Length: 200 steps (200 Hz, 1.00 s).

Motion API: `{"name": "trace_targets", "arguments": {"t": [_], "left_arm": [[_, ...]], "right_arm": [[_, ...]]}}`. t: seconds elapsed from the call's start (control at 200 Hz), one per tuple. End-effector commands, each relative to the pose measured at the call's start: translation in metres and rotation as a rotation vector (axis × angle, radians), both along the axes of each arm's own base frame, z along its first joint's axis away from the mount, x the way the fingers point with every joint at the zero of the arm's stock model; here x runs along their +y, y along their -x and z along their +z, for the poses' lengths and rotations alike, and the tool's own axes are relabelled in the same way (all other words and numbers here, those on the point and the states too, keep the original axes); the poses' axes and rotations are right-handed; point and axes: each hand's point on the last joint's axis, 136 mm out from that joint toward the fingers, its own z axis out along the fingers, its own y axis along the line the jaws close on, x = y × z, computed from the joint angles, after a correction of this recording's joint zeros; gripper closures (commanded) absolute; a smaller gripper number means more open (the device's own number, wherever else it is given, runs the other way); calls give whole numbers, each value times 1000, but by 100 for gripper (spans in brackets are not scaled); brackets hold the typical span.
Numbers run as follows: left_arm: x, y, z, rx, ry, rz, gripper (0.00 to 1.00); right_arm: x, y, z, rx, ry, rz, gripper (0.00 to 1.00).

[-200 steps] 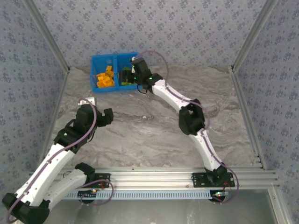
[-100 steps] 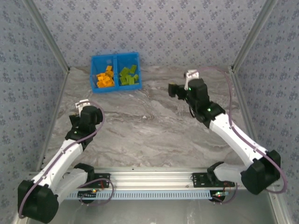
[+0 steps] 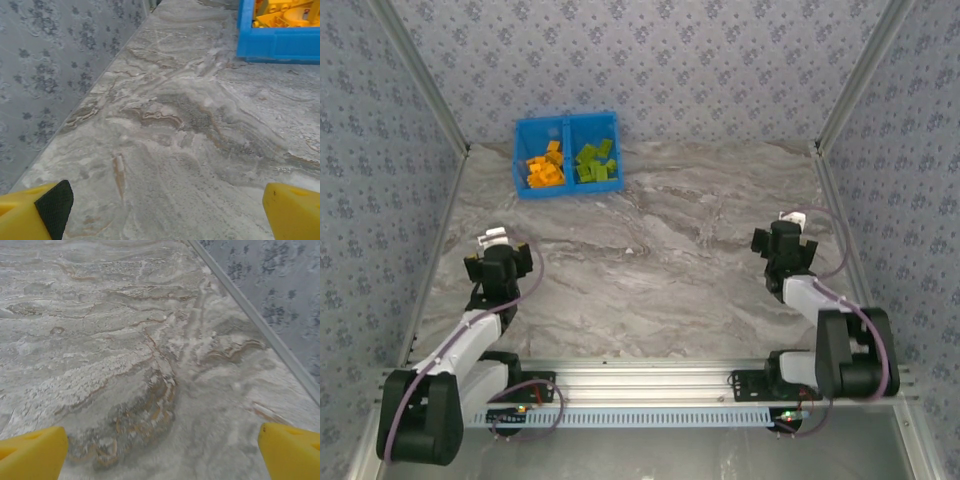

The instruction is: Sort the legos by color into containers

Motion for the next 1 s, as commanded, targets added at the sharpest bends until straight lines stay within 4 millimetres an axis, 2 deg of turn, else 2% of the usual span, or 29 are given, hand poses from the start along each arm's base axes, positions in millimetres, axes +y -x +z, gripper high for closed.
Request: {"name": "trace_targets", "arguments": {"t": [0.0,0.04,0.085,0.15,0.185,0.215,0.265,0.31,0.39,0.47,0.555,0.585,0.625,0.994], "left_arm": [[-12,-17,13,-89,31,-78,1],[-13,-19,11,-87,33,-87,1],[-15,-22,9,-87,34,-99,1],[-19,-26,6,-87,38,-122,1],[-20,-29,5,-91,40,-132,1],[-21,-32,5,-96,43,-138,1],[-24,-38,5,-102,48,-153,1],[-26,-45,5,-114,49,-168,1],[-29,-61,5,-124,46,-191,1],[-30,-81,2,-113,21,-219,1],[-24,-94,-22,-59,69,-221,1],[-25,-89,-29,-54,103,-245,1],[-21,-90,-26,-102,108,-233,1],[-24,-91,-28,-70,114,-253,1]], "right_arm": [[3,-30,19,-152,5,48,0],[2,-32,7,-136,-2,32,0],[11,-36,6,-130,55,87,1],[19,-34,4,-151,14,151,2],[25,-28,-10,-144,-33,221,1],[26,-34,-2,-229,-23,234,1],[26,-30,-10,-134,-39,231,0],[30,-34,-4,-188,-32,262,0],[29,-34,-4,-180,-26,242,0],[21,-31,-3,-183,-3,185,0],[23,-32,-4,-176,-16,202,0],[25,-32,-5,-171,-18,213,0],[27,-33,-4,-171,-19,225,0],[27,-33,-4,-169,-25,229,0]]}}
